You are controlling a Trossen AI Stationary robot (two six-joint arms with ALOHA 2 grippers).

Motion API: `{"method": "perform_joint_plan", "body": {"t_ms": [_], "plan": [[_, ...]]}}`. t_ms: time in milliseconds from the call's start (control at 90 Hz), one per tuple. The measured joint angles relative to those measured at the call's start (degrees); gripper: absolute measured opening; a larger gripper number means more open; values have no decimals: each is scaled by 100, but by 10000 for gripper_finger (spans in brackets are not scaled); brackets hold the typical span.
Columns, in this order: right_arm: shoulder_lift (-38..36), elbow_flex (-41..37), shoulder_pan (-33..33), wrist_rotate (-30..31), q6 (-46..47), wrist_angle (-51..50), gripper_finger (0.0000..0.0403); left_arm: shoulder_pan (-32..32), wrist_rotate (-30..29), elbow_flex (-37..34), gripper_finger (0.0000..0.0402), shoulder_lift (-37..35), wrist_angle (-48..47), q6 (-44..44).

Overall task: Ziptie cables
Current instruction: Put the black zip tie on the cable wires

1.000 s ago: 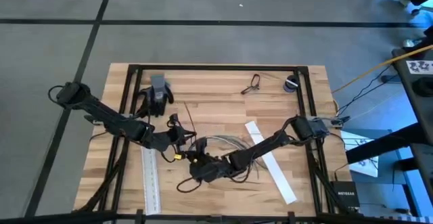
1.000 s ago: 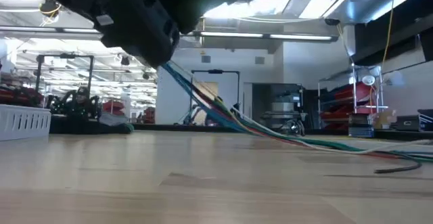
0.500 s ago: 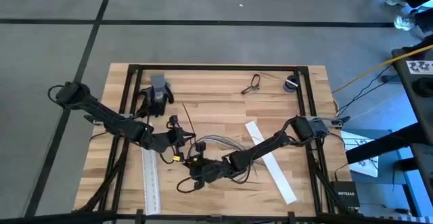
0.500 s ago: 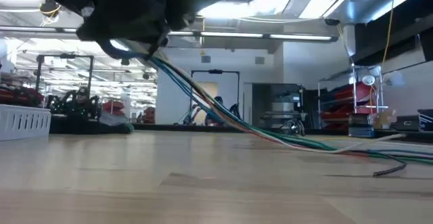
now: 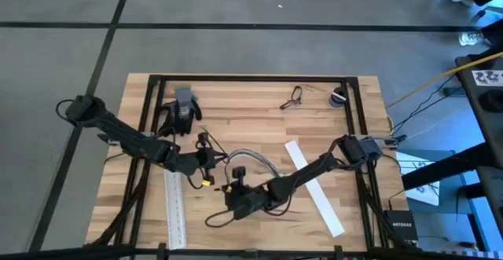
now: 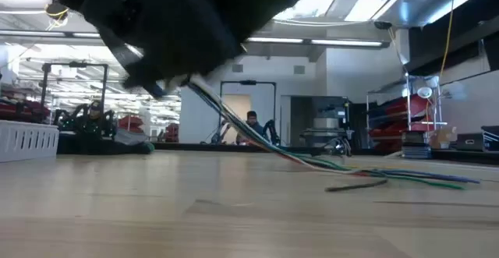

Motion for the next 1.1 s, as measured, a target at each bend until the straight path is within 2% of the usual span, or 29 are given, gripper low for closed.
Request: {"method": "perform_joint_plan", "body": {"t_ms": [178,389,544,678,822,989,1100], "plan": [[111,0,167,-549,-240,882,11,109,62,0,0,0,2,-86],[146,-2,213,-402,-87,769,21,55,77,0,0,-4,-2,-85],[139,-2,133,-224,252,691,62,-35,75,2,0,-4,-3,21],[-143,-7,103,-231,523,183,121,-93,78,0,0,-4,-13,21],[-856,-7,103,-202,533,-1074,169,-137,93,2,0,-7,-42,100],[-1510,-13,56,-223,614,-2390,186,-140,97,2,0,-7,-40,150],[-1615,-130,-70,-747,664,-2186,187,-140,97,2,0,-7,-42,152]]}}
